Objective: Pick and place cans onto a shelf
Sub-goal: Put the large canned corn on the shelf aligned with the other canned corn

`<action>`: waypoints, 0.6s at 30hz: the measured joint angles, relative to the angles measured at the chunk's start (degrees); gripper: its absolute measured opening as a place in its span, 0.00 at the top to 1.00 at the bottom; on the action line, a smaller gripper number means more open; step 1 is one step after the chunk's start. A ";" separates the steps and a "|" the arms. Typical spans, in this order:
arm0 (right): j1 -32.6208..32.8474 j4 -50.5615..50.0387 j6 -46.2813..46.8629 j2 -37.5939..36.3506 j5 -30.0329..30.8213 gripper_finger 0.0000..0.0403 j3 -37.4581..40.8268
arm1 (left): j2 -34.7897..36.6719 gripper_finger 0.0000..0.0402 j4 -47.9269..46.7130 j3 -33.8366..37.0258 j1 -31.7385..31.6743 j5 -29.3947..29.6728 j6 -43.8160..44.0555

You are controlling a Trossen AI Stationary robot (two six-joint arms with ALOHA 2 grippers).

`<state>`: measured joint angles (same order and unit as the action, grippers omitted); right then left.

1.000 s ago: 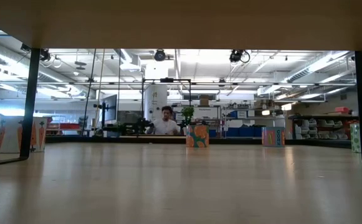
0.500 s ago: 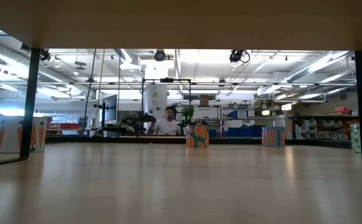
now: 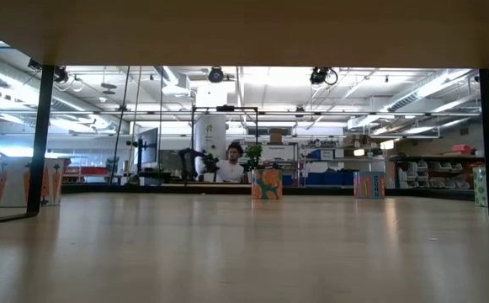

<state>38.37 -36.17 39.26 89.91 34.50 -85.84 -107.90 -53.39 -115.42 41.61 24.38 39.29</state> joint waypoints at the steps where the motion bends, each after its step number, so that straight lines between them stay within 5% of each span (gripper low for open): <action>1: 0.03 -0.23 0.03 -0.15 0.01 0.14 0.00 | 0.01 0.56 0.01 0.00 -0.19 0.25 0.75; 6: 0.31 -0.58 0.23 -0.09 -0.02 0.14 0.01 | 0.02 0.95 -1.42 0.00 -1.09 0.87 2.34; 18: 1.27 -1.29 0.88 0.02 -0.04 0.14 0.05 | -2.67 0.99 -5.24 -0.04 -1.19 -0.66 2.14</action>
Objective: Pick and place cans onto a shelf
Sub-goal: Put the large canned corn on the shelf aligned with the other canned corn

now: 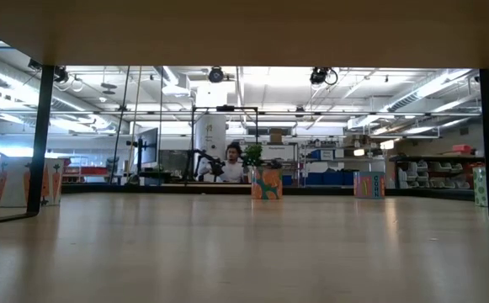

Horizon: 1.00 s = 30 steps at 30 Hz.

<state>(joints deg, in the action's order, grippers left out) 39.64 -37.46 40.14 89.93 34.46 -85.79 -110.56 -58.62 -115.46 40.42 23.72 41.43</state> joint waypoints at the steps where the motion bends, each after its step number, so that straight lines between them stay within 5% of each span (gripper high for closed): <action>1: 0.03 -0.07 0.00 0.00 0.00 0.14 0.01 | 0.00 0.99 0.19 0.00 -0.01 -0.39 -0.07; 10: 0.00 -1.05 0.02 0.02 -0.02 0.14 0.01 | 0.00 0.99 1.04 -0.07 0.05 -5.31 -0.04; 30: 0.81 -0.89 2.45 0.04 -0.02 0.14 0.01 | 0.42 0.98 1.02 0.02 -0.45 -5.00 -2.27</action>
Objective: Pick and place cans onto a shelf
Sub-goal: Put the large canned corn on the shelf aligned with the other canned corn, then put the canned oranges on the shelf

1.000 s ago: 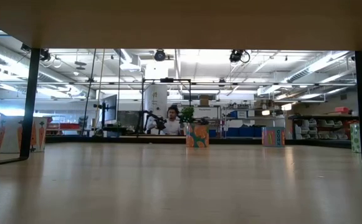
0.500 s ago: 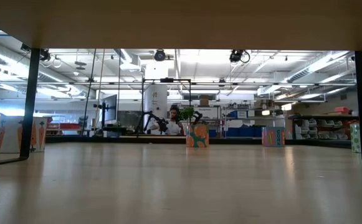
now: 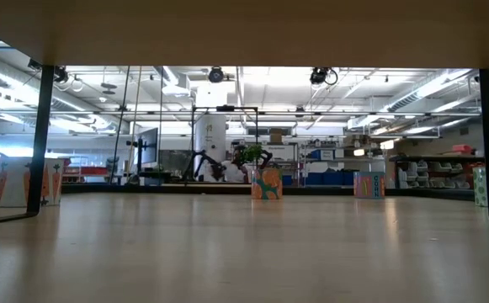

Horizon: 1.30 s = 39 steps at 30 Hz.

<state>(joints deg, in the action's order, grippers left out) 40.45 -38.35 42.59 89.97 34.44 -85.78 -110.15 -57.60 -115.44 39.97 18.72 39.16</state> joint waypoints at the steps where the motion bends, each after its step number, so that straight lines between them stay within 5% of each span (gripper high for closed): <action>1: 0.00 0.00 0.07 0.00 0.00 0.14 0.00 | 0.00 0.98 0.00 0.00 -0.04 0.11 0.00; 10: 0.00 0.09 0.34 0.00 0.00 0.14 0.00 | 0.00 0.98 -1.27 0.02 -0.04 3.47 -0.02; 19: -0.01 0.09 0.37 0.00 0.01 0.14 0.00 | -0.02 0.98 0.07 0.07 0.00 -0.26 -2.07; 39: -0.15 0.09 0.78 0.02 0.02 0.14 0.00 | 0.66 0.98 0.17 0.04 -0.04 1.53 -2.99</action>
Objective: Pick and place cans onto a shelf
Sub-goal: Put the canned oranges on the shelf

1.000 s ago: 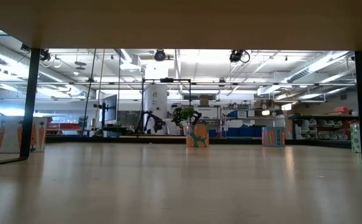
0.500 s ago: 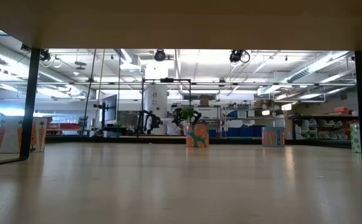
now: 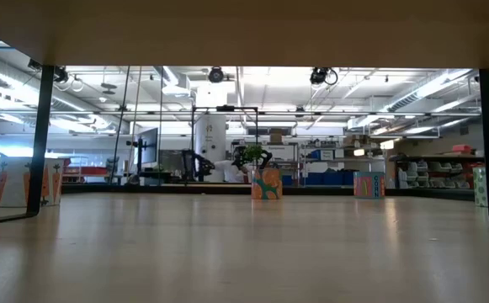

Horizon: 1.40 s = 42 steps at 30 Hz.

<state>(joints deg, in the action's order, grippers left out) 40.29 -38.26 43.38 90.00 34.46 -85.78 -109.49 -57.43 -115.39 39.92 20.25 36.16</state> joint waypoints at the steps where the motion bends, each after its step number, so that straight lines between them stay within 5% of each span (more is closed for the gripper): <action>1: 0.00 0.02 -0.02 0.00 0.00 0.14 0.00 | 0.00 0.98 0.00 0.00 0.00 0.00 0.00; 12: -0.57 0.03 -0.94 -0.18 -0.02 0.14 0.02 | 4.94 0.98 4.34 -0.03 -0.20 0.69 -1.16; 18: -5.25 -0.72 -4.79 -2.95 0.33 0.14 0.04 | 11.17 0.98 4.72 -0.04 -0.17 6.59 -7.67; 27: -22.87 -2.81 -22.53 -4.86 -3.03 0.12 0.04 | 15.08 0.98 -2.17 -0.04 -2.18 12.86 -11.93; 36: -41.45 13.03 -34.51 0.85 -13.71 0.06 6.04 | 20.07 0.98 -11.56 0.39 -6.91 13.14 -17.65; 42: -49.38 15.68 -35.64 6.93 -15.37 0.05 9.86 | 32.01 0.98 -5.03 14.83 -15.49 8.97 -22.20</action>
<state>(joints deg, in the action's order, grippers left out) -9.09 -22.58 7.74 96.92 19.09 -75.92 -77.48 -62.46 -100.56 24.43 29.22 13.96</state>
